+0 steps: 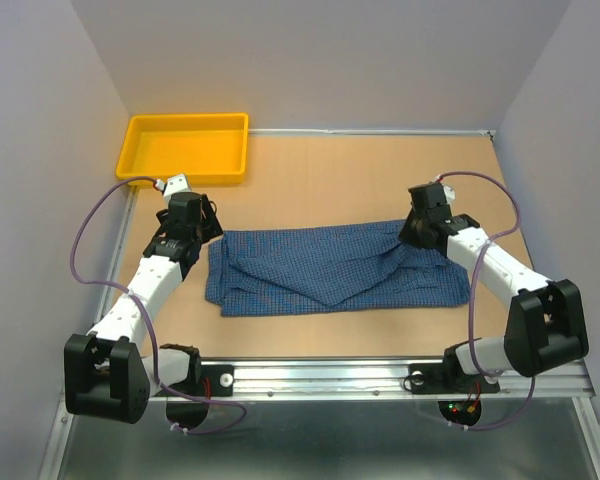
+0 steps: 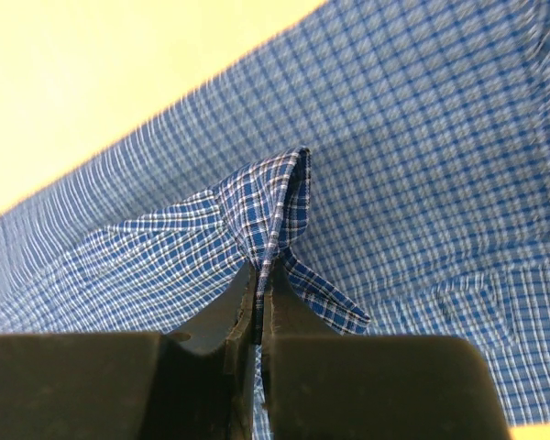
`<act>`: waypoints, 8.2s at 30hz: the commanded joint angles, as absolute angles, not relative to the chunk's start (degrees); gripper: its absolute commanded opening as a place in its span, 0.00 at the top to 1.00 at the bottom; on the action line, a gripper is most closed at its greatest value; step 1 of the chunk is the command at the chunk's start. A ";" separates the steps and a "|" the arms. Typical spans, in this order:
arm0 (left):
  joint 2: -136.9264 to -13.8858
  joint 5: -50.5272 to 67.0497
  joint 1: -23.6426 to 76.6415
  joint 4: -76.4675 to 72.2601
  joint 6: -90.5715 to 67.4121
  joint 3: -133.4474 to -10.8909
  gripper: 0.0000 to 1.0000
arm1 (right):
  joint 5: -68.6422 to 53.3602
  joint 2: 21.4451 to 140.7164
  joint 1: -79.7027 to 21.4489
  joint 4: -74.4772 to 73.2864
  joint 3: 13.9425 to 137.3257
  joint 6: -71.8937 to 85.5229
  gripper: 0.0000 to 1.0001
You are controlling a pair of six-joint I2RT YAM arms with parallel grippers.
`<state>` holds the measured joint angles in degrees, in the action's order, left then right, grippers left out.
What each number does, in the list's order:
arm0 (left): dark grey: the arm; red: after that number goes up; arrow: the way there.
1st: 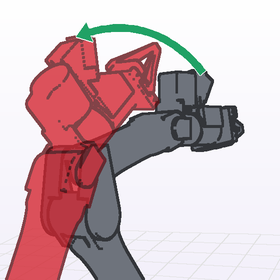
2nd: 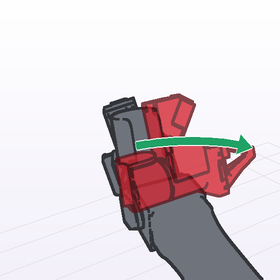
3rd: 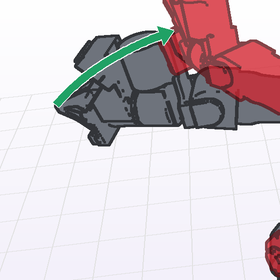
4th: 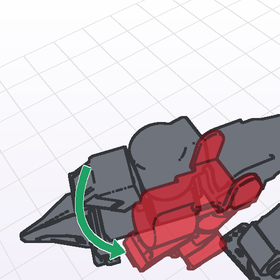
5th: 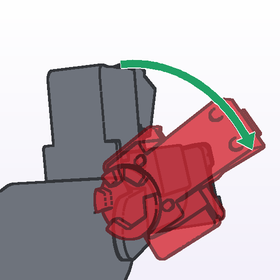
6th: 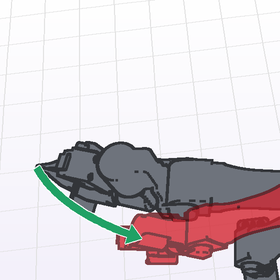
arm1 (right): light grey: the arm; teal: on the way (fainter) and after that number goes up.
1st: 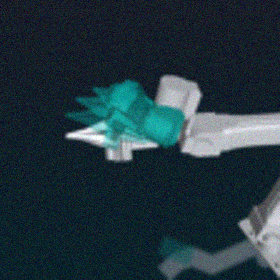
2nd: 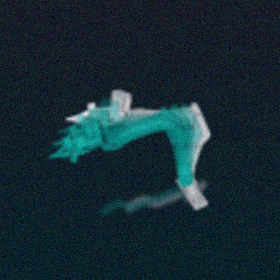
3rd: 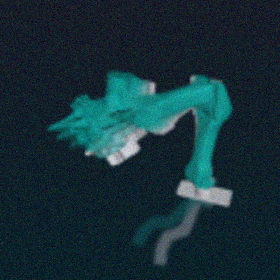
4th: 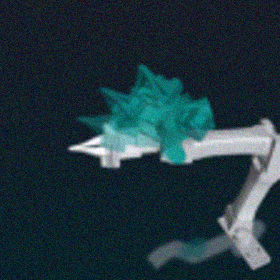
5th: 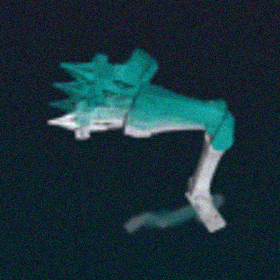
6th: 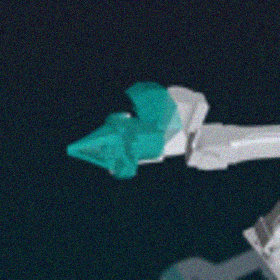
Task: Fold and stack the long sleeve shirts
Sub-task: Fold the shirt
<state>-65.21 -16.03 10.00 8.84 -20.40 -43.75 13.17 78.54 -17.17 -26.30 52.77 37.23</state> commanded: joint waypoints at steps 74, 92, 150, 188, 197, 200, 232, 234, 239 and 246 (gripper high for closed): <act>-77.34 -6.58 24.17 -2.73 -46.23 -43.16 0.25 | 3.00 77.26 -10.81 -22.50 49.66 37.88 0.88; -64.25 -8.70 18.63 2.54 -49.31 -35.85 0.25 | -8.79 78.05 -11.43 -22.32 52.91 34.19 0.84; -43.68 -17.32 8.88 25.58 -38.32 -46.58 0.28 | -10.73 87.46 -73.50 -31.47 73.40 13.79 0.90; -75.23 0.44 23.29 8.44 -36.03 -41.83 0.36 | 1.84 75.41 -17.94 -20.57 52.39 29.71 0.91; -76.12 -0.53 23.29 8.88 -34.54 -42.63 0.36 | -2.45 79.80 -16.70 -15.48 52.56 27.60 0.90; -75.06 -1.49 23.29 9.14 -34.45 -41.75 0.36 | -2.90 81.29 -16.70 -13.63 54.05 26.81 0.89; -67.32 -6.33 22.85 14.94 -39.20 -38.24 0.34 | -2.02 80.33 -16.70 -13.18 47.81 32.17 0.82; -68.37 -6.42 22.85 14.15 -39.55 -37.36 0.34 | -0.54 80.68 -16.70 -13.18 47.72 32.43 0.81; -70.22 -6.85 22.85 11.52 -41.13 -35.16 0.34 | 4.30 81.04 -16.70 -13.18 48.51 31.82 0.82; -64.88 -10.01 22.85 12.39 -43.06 -36.47 0.27 | 11.32 80.33 -16.26 -13.27 50.27 32.43 0.85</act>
<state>-69.87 -6.50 23.03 12.88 -41.04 -35.70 4.86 82.17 -16.84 -15.35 48.49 31.59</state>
